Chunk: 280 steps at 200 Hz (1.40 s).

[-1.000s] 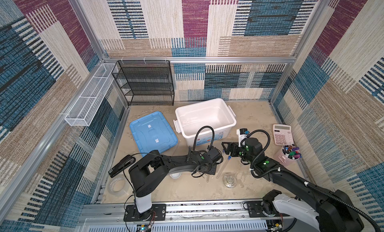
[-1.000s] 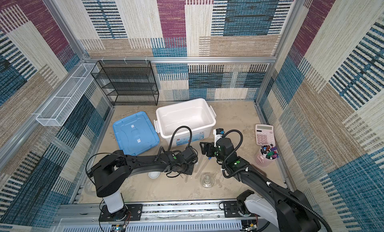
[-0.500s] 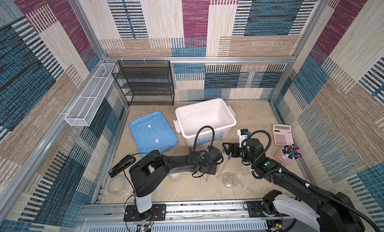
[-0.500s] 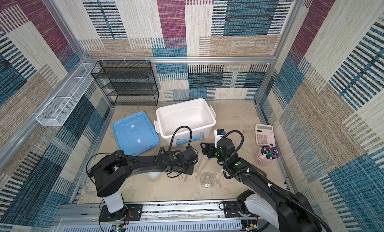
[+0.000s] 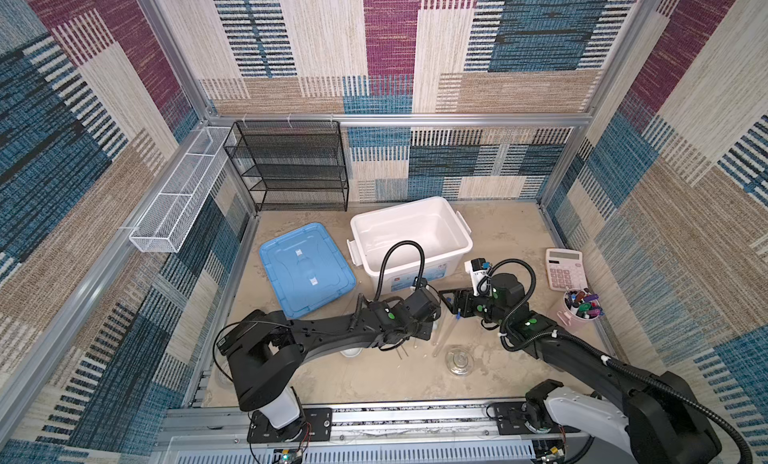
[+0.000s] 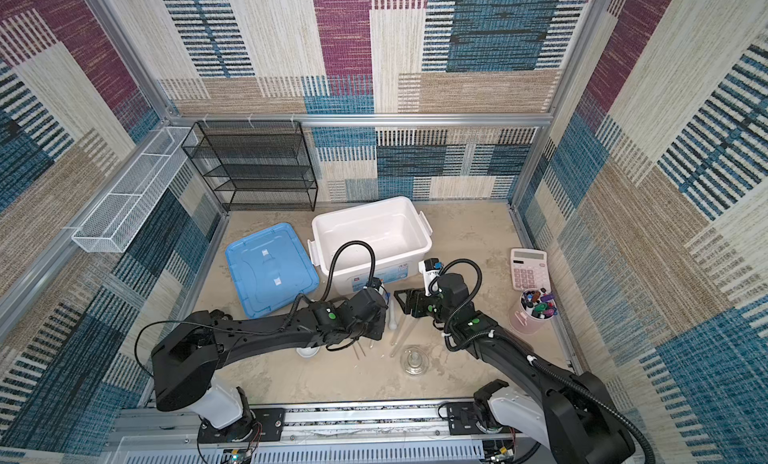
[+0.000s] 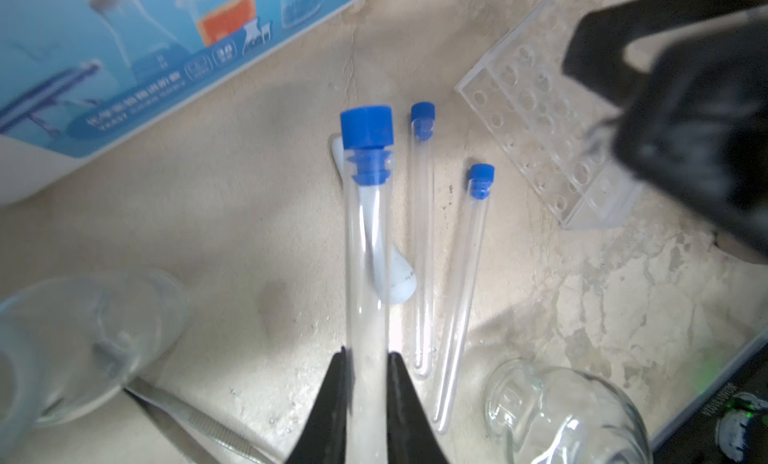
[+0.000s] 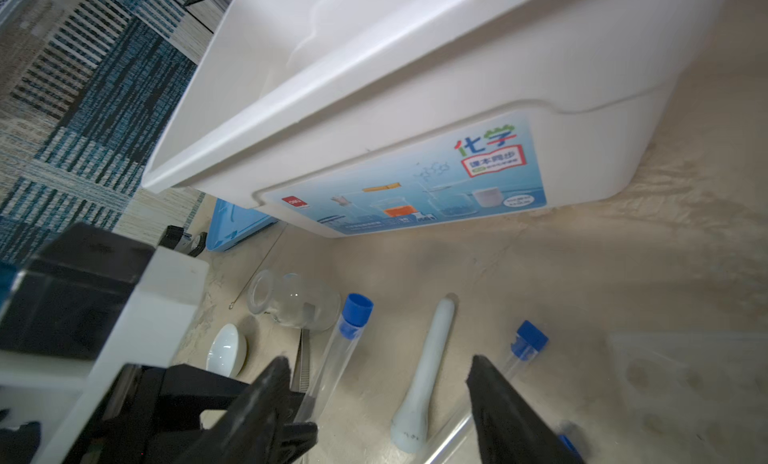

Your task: Organize the chemistry lab equipment

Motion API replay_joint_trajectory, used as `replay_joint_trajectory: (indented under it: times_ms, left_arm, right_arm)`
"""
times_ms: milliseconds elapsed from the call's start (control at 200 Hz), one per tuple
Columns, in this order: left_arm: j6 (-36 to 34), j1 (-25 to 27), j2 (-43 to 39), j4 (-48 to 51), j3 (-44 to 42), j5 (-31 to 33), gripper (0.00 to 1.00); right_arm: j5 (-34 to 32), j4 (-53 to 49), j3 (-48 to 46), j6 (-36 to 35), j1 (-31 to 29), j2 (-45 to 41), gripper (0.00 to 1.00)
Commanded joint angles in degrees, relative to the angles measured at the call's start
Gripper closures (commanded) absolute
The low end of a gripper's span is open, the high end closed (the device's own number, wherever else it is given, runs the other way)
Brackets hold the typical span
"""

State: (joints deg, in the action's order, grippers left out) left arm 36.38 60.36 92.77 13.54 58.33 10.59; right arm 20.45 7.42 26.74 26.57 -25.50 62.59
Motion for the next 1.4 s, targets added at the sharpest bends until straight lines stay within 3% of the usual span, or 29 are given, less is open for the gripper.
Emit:
replay_joint_trajectory:
  times_ms: [0,576,982,1397]
  left_arm:
    - [-4.9,-0.1,-1.9,-4.6,-1.9,2.7,0.87]
    - [-13.0,-0.1,-8.5,-20.1,-10.7,1.7,0.87]
    - [-14.4,-0.2,-8.6,-21.6,-11.5,1.4,0.87]
    - [-14.5,-0.1,-8.7,-23.1,-12.2,0.0,0.88]
  right_arm:
    - [6.4,4.7,0.8,0.9,0.1,0.6,0.31]
    - [12.9,7.6,3.4,3.9,0.4,5.5,0.38]
    - [15.1,8.2,4.7,5.2,0.4,7.0,0.54]
    - [15.2,8.5,4.9,6.1,0.4,7.4,0.64]
